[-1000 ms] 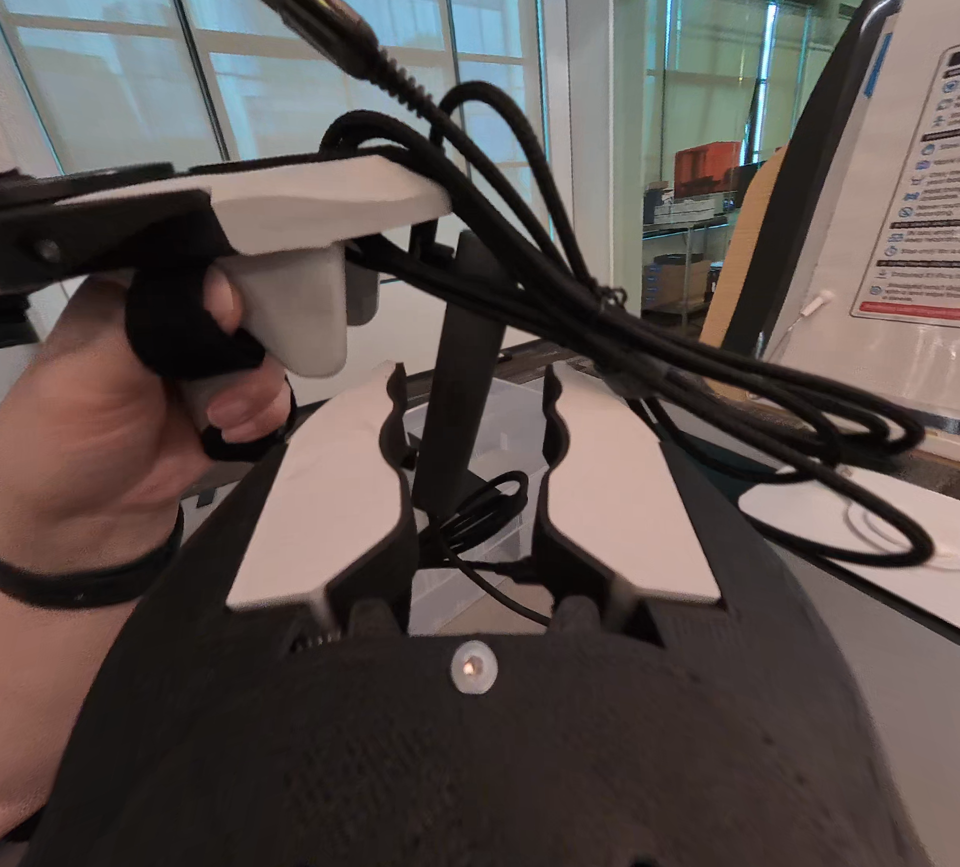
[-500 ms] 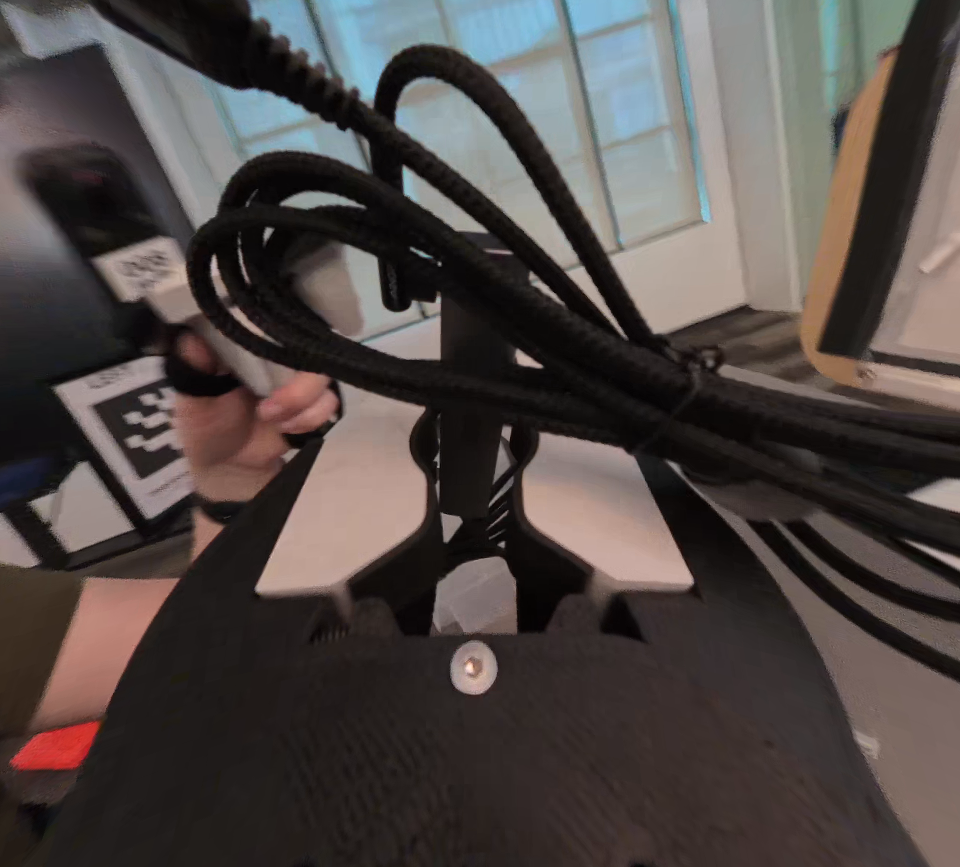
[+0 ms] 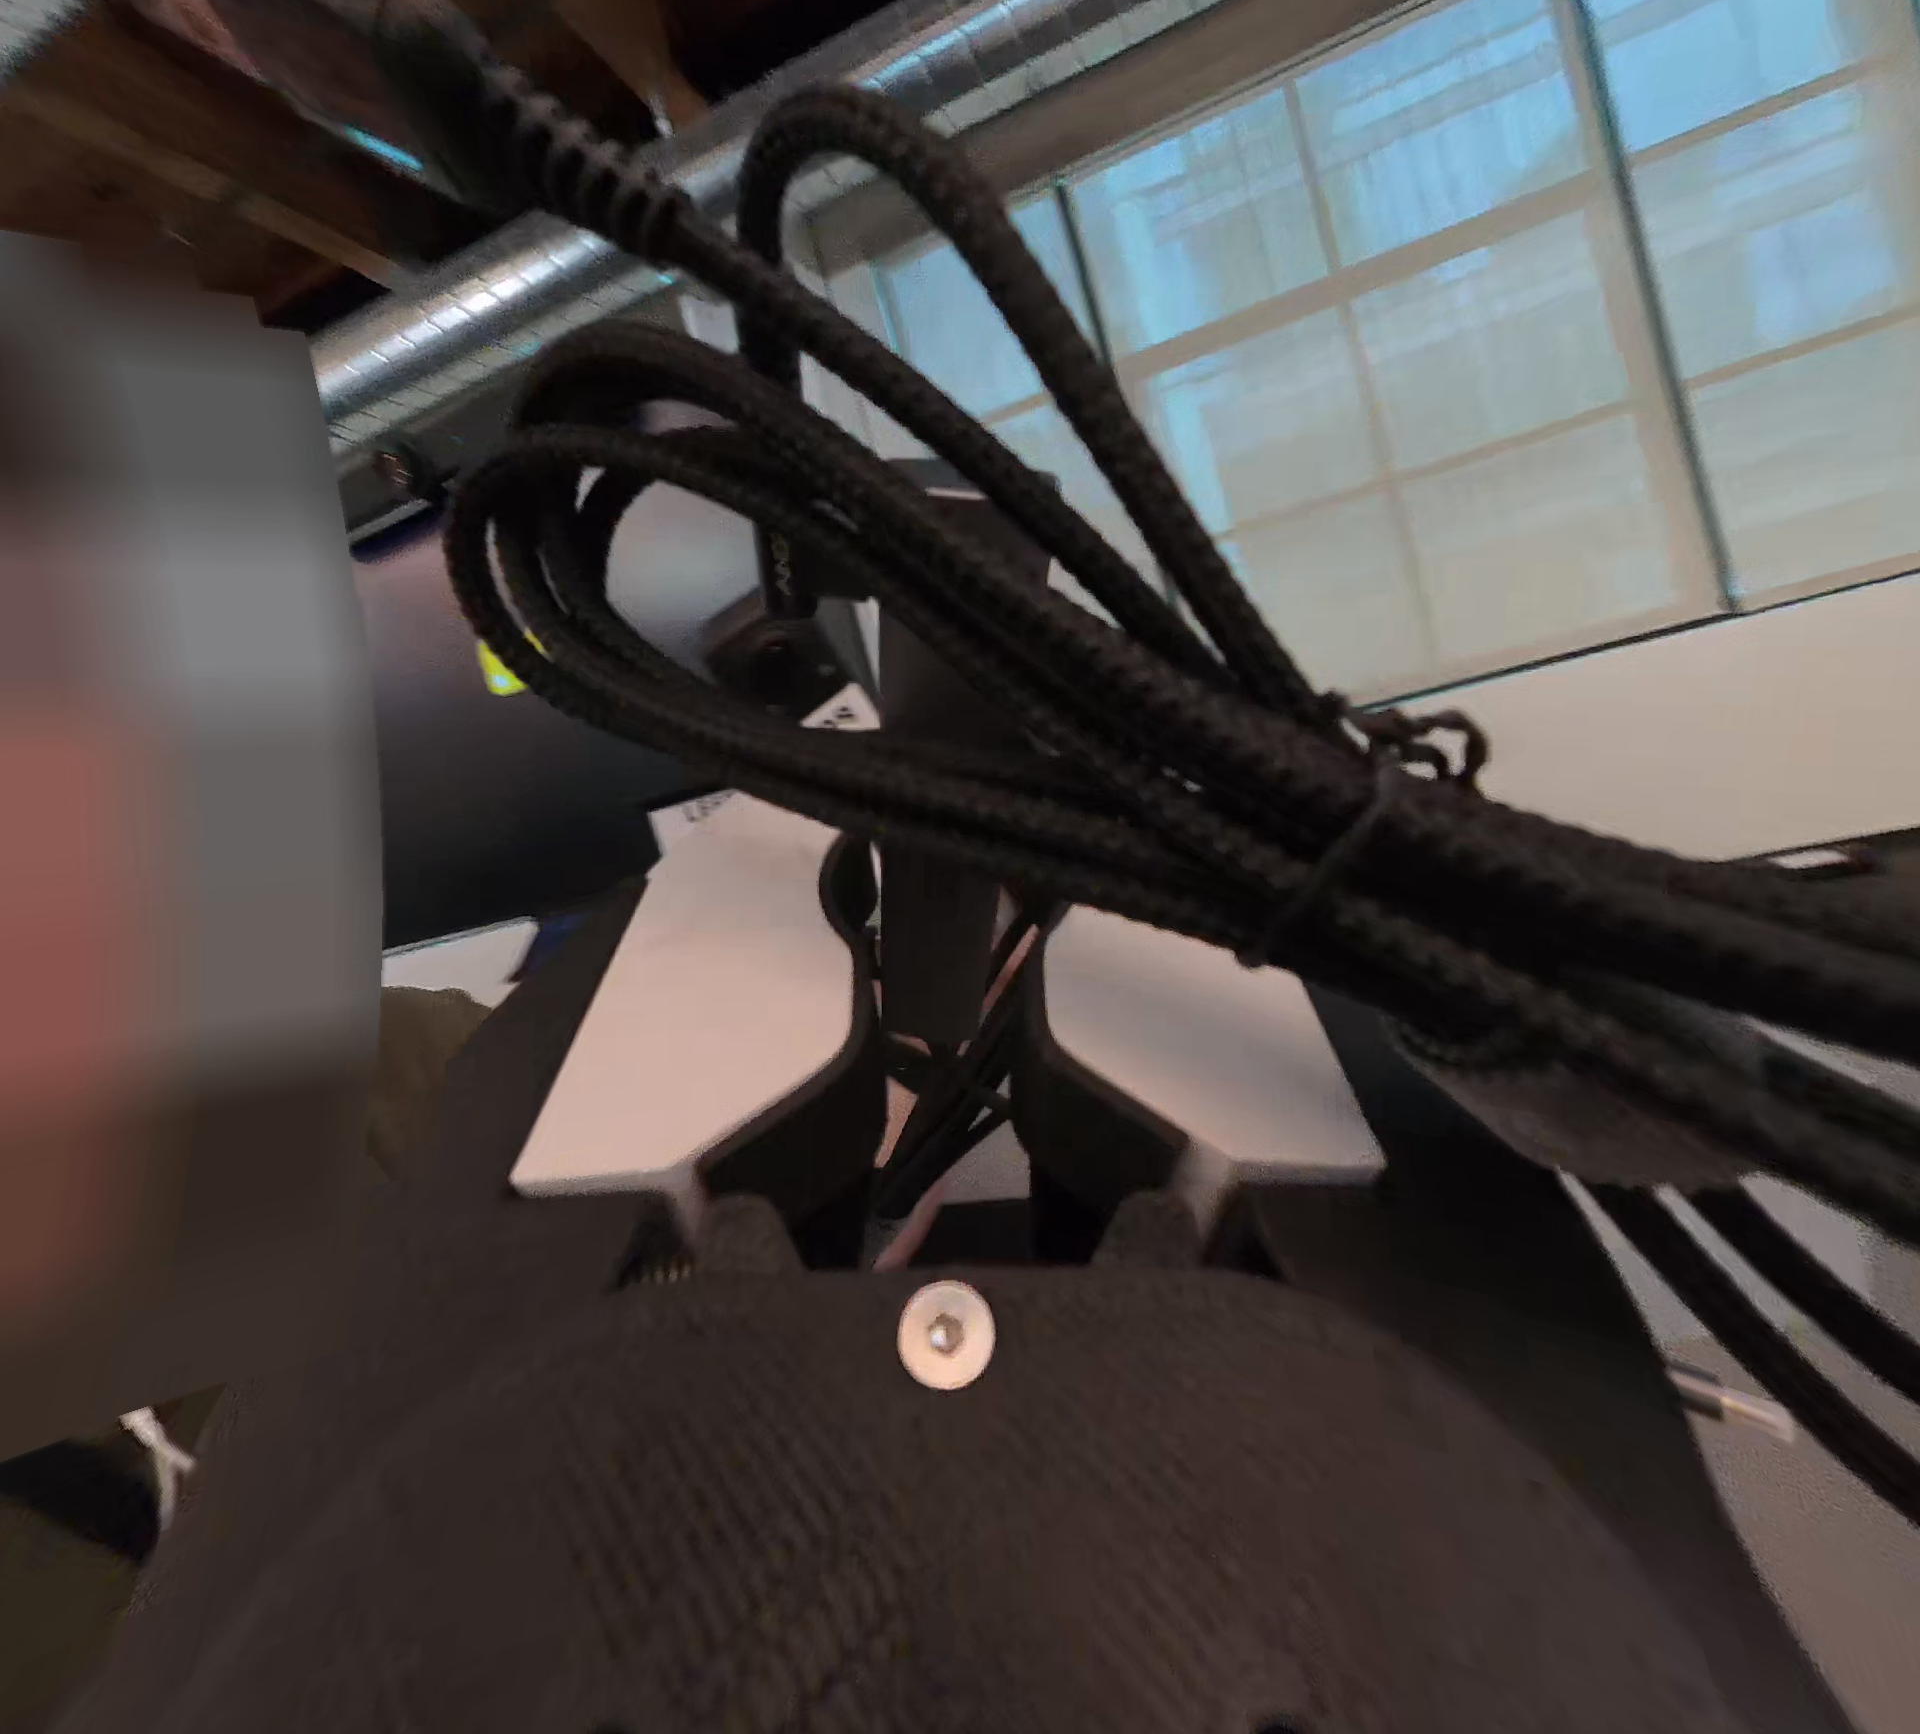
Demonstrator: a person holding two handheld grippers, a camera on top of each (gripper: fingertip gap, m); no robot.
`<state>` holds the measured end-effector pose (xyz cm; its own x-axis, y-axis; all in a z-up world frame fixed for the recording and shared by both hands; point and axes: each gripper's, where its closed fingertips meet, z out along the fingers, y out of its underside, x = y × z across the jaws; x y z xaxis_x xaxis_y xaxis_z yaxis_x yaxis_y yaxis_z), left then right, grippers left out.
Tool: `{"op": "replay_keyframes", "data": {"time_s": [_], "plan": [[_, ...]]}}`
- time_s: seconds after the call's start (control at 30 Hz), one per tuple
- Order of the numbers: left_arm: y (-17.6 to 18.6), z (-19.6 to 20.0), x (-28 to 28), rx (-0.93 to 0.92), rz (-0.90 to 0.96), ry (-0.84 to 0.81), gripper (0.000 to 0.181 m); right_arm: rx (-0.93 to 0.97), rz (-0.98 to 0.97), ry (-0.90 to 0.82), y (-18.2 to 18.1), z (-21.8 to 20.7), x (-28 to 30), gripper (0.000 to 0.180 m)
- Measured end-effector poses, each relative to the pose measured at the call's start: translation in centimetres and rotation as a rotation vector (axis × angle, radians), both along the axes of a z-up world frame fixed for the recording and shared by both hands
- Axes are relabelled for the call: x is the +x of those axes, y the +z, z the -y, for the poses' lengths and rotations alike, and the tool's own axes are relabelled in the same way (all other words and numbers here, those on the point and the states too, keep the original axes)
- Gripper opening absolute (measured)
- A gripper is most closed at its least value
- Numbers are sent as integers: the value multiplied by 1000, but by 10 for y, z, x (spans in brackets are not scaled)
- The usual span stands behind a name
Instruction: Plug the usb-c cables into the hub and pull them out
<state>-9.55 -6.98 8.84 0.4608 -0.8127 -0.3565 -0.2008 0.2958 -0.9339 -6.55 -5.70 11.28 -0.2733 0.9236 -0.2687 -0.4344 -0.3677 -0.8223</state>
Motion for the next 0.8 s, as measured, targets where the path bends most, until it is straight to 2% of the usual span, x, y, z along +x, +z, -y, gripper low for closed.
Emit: {"op": "replay_keyframes", "data": {"time_s": [0.07,0.17,0.3,0.37,0.47,0.63,0.8], "plan": [[12,4,-8,-33,100,-71,43,-29,-41,67,4,3,4,24],[28,-6,-38,-1,241,-73,37,-86,-110,145,12,5,13,23],[2,-27,-46,51,107,-1,49,-161,-183,222,22,8,20,24],[-7,-20,-33,43,58,-59,58,-178,-184,232,25,11,19,24],[-4,-2,-20,53,64,-150,59,-154,-184,180,28,13,18,24],[-24,6,-4,84,-81,-162,75,-176,-250,130,36,11,27,24],[-6,8,13,213,6,-73,76,-254,-326,117,35,6,27,24]]}}
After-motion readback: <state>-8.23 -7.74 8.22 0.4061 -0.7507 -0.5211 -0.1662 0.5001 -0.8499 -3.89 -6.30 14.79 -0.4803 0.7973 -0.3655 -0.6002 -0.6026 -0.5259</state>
